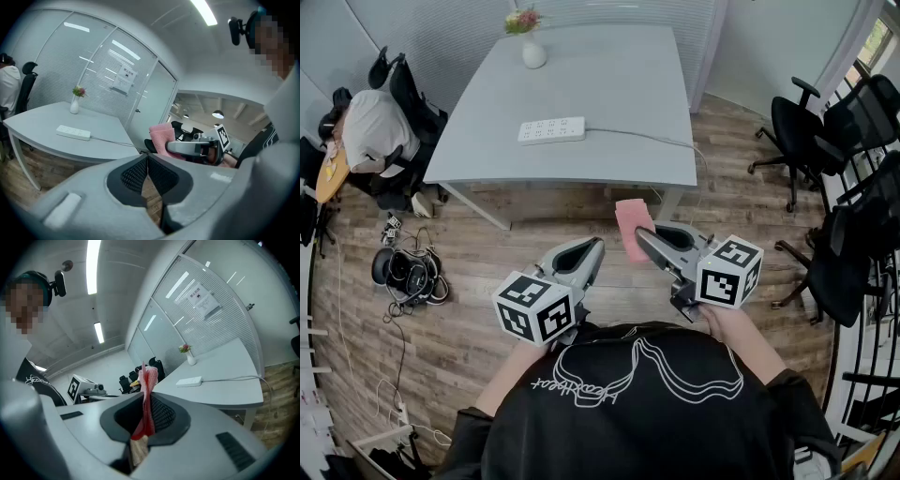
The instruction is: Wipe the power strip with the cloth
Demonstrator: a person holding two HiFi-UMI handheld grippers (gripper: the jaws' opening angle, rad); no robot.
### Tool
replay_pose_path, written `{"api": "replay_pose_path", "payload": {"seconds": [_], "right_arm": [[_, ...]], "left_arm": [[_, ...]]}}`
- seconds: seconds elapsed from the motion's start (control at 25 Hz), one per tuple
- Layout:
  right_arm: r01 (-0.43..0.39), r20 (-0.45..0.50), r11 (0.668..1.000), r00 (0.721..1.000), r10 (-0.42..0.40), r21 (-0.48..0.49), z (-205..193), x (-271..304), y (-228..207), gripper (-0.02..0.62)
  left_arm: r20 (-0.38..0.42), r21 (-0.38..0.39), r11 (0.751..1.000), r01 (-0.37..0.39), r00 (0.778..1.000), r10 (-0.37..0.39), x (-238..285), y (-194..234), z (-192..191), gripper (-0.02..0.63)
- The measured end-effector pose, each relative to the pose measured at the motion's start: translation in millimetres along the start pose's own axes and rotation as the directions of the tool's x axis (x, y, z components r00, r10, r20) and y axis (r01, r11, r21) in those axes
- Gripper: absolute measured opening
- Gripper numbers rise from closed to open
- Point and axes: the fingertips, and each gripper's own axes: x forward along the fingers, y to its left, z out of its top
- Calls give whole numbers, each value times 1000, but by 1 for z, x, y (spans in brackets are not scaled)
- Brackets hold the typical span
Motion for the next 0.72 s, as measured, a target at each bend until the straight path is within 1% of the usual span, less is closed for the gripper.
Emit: {"api": "replay_pose_path", "payload": {"seconds": [0.2, 0.36, 0.52, 0.72], "right_arm": [[-6, 0, 1000, 1000, 6, -6, 1, 0, 1, 38], [-5, -17, 1000, 1000, 5, -2, 1, 0, 2, 38], [6, -27, 1000, 1000, -7, -7, 1, -2, 2, 38], [-29, -20, 999, 999, 28, -40, 7, -1, 6, 38]], "left_arm": [[-2, 0, 1000, -3, 1000, 3, -1, -2, 0, 15], [4, 2, 1000, -8, 1000, 8, -3, -2, 4, 15], [7, 12, 1000, -14, 1000, 14, -3, -6, 6, 15], [1, 26, 999, -32, 999, 32, -4, -7, 9, 15]]}}
